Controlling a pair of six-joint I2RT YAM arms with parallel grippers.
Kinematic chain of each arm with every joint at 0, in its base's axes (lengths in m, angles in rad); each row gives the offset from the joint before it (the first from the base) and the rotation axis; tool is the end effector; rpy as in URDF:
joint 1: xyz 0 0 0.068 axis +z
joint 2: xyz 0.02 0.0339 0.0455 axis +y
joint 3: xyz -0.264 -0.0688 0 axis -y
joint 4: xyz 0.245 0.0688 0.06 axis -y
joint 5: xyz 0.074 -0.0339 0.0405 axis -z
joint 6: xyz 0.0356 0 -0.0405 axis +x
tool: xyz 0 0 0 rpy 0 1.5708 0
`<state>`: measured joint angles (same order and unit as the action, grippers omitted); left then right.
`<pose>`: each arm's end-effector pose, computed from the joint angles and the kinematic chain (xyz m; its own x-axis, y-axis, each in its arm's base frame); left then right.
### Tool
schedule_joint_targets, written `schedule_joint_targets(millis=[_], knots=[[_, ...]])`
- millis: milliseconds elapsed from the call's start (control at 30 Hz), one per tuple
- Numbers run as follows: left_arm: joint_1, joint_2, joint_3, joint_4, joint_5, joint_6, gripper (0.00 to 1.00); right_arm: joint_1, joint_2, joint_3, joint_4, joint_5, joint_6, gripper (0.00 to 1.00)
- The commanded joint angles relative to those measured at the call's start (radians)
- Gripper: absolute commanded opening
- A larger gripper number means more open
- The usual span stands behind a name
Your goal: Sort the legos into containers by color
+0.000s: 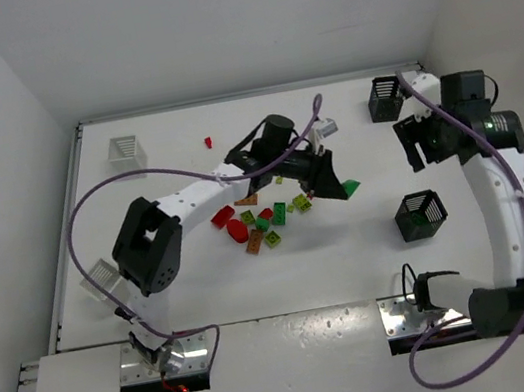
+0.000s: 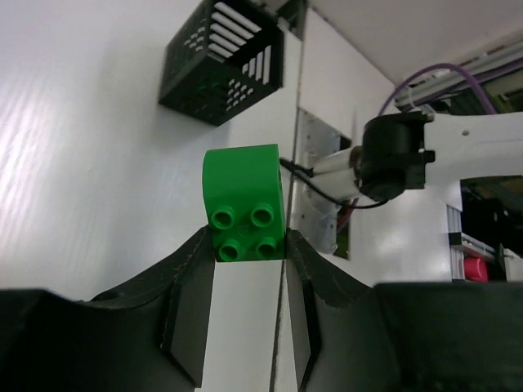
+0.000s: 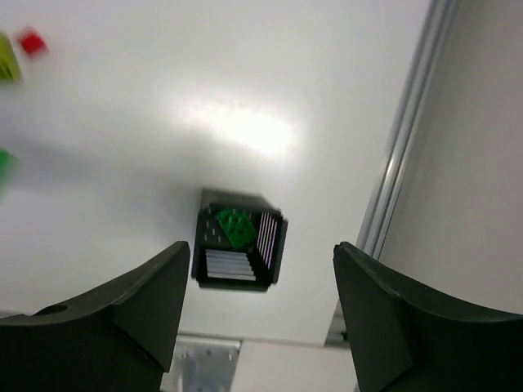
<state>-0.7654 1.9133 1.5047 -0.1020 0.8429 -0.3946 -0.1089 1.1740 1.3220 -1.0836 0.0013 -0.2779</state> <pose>0.3007 -0.3258 0.2721 -0.6831 0.3016 -0.6651 0.7236 0.1565 -0.6722 0.2152 -0.0236 0.3642 -0.7995 -0.1886 -0.5703 -0.1143 0.9799 -0.1638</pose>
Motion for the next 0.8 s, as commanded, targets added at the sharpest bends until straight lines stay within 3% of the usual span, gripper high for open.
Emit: schedule_joint_targets(millis=[0,133,300,533,767], knots=[[-0.061,0.075,0.115,0.090,0.048,-0.065,0.16,-0.005,-0.071,0.071,0.091,-0.038,0.144,0.71],[-0.126,0.180,0.251,0.111,0.048,-0.105,0.16,-0.005,-0.097,0.146,0.133,-0.047,0.304,0.74],[-0.186,0.286,0.365,0.252,0.026,-0.223,0.18,-0.005,-0.051,0.230,0.123,-0.116,0.416,0.75],[-0.227,0.421,0.486,0.375,-0.004,-0.300,0.25,-0.005,-0.019,0.278,0.113,-0.138,0.451,0.76],[-0.236,0.526,0.577,0.397,-0.079,-0.300,0.25,-0.005,-0.019,0.267,0.113,-0.158,0.462,0.76]])
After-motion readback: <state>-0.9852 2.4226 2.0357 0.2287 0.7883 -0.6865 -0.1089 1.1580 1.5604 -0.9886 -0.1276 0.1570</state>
